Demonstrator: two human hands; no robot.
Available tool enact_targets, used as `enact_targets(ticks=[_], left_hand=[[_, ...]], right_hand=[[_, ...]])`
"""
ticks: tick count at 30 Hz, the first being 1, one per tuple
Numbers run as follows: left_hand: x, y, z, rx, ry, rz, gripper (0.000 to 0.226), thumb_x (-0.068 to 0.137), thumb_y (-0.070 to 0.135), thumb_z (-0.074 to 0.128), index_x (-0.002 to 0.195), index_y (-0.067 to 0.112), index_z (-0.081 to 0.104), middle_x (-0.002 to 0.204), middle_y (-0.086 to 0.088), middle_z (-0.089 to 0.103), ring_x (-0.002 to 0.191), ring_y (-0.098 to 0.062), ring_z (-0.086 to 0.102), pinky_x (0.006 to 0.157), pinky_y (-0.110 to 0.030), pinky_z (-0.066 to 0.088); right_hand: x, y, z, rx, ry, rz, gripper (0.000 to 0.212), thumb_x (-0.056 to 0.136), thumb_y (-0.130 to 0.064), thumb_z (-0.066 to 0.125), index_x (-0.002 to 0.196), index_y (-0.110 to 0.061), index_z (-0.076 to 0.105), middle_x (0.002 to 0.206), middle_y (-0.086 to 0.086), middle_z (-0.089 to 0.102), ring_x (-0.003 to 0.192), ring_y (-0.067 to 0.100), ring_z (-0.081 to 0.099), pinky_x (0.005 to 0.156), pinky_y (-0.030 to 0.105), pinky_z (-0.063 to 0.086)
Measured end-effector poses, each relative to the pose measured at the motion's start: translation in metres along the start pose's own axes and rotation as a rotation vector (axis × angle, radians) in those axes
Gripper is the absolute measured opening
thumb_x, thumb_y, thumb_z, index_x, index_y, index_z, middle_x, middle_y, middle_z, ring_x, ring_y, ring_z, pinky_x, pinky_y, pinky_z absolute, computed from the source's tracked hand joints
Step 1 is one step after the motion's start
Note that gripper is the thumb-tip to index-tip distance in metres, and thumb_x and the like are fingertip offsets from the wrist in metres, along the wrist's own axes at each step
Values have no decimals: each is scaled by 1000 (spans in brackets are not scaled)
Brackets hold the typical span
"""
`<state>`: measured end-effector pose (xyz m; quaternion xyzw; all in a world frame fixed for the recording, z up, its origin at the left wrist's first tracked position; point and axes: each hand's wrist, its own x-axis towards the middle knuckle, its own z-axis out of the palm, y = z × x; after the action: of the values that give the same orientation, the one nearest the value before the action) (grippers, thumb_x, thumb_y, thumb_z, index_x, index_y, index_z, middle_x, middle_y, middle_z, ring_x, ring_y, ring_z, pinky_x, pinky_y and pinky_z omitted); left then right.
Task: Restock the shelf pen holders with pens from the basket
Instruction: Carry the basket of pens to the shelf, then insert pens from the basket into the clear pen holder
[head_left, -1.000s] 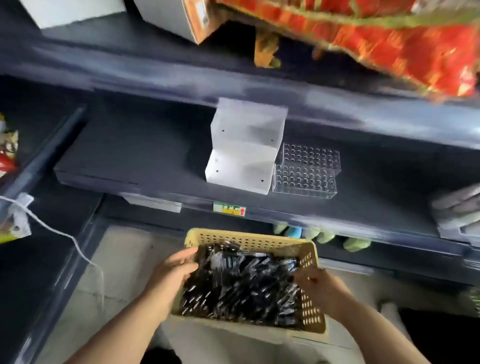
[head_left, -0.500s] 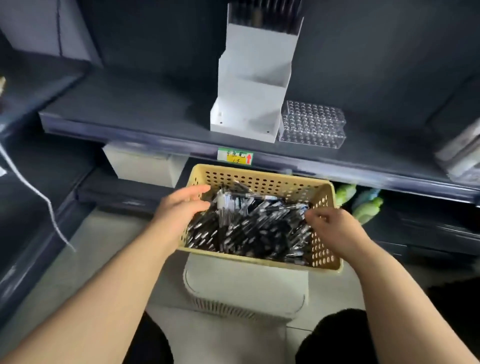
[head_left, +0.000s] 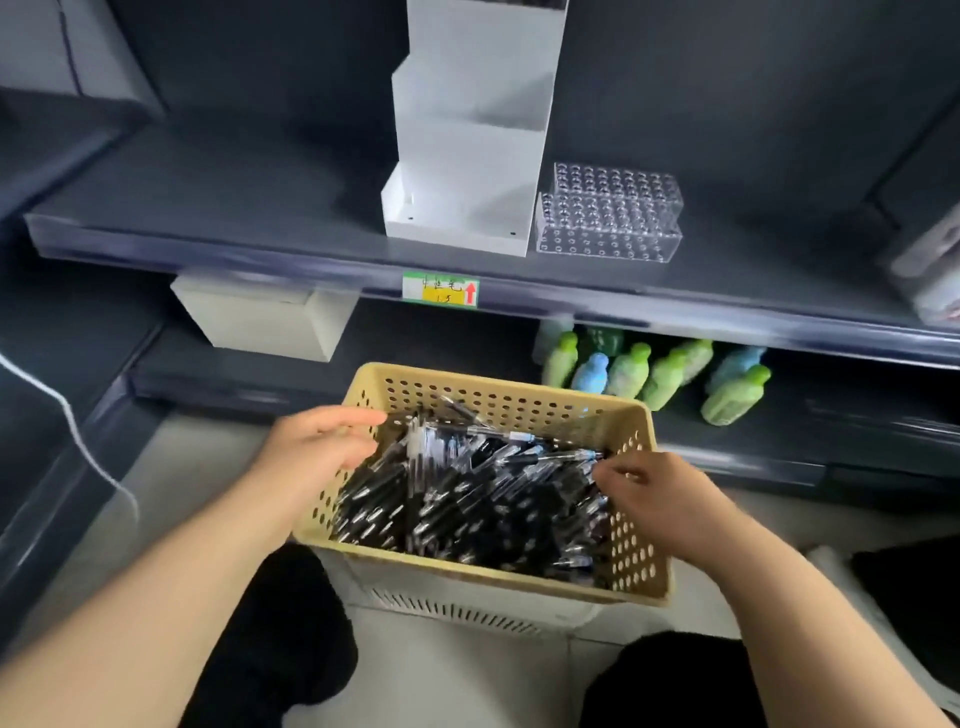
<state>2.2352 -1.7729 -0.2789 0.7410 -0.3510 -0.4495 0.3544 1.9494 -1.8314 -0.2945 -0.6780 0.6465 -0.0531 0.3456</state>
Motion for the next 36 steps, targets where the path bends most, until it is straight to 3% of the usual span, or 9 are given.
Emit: enact_targets(ticks=[3,7,12,16,19,22,27,33,36], left_hand=[[31,7,4,115,-27,35,29,83,10,64,89,39,67,103,7,59,100,-11,54,88,-31,39],[59,17,14,246,-99,47,25,87,20,60,102,38,65,108,13,54,103,-7,48,85,-28,35],[49,-7,24,218,-255,-53,26,91,17,57,104,40,60,120,3,52,111,-16,50,84,-28,39],[41,-17,26,230,-299,-44,26,90,16,58,101,40,61,107,-2,56,87,-10,57,67,-18,38],[44,-20,27,238,-310,-60,26,90,15,58,103,37,62,96,-2,55,82,-10,56,67,-16,37],[45,-26,31,240,-267,-93,27,89,12,58,106,31,63,96,-2,55,89,-15,53,79,-25,39],[45,-27,29,204,-184,-87,30,87,10,60,110,28,64,116,-4,57,107,-21,52,89,-31,38],[64,-18,22,217,-180,-59,31,86,10,59,106,33,64,117,-2,57,112,-22,51,90,-34,39],[79,-14,20,234,-194,-62,31,86,8,57,105,32,64,116,-3,58,110,-21,53,90,-31,39]], right_hand=[[16,1,8,-26,-111,47,20,92,-43,50,100,-34,66,66,-10,58,62,7,54,58,22,42],[35,5,9,26,-140,114,16,92,-39,52,95,-34,67,87,2,71,79,19,66,74,29,50],[43,12,2,-86,-101,75,28,94,-35,51,117,-27,63,119,-5,59,100,13,55,77,19,34],[40,24,2,-17,-123,145,24,91,-37,54,110,-28,67,89,-3,61,74,14,55,69,23,41],[39,28,13,-1,-149,187,19,91,-37,55,98,-26,68,76,3,58,61,17,52,65,24,42],[41,26,28,-7,-181,185,25,92,-34,54,104,-17,68,66,0,53,65,19,51,64,24,41],[45,16,37,-42,-118,190,31,92,-32,52,109,-10,66,65,-3,50,75,21,52,74,28,45],[60,12,45,-8,-104,222,26,91,-33,52,111,-20,64,86,3,56,81,21,52,71,23,39],[75,12,48,-6,-122,245,21,91,-32,50,96,-18,65,78,2,53,79,23,51,70,24,39]])
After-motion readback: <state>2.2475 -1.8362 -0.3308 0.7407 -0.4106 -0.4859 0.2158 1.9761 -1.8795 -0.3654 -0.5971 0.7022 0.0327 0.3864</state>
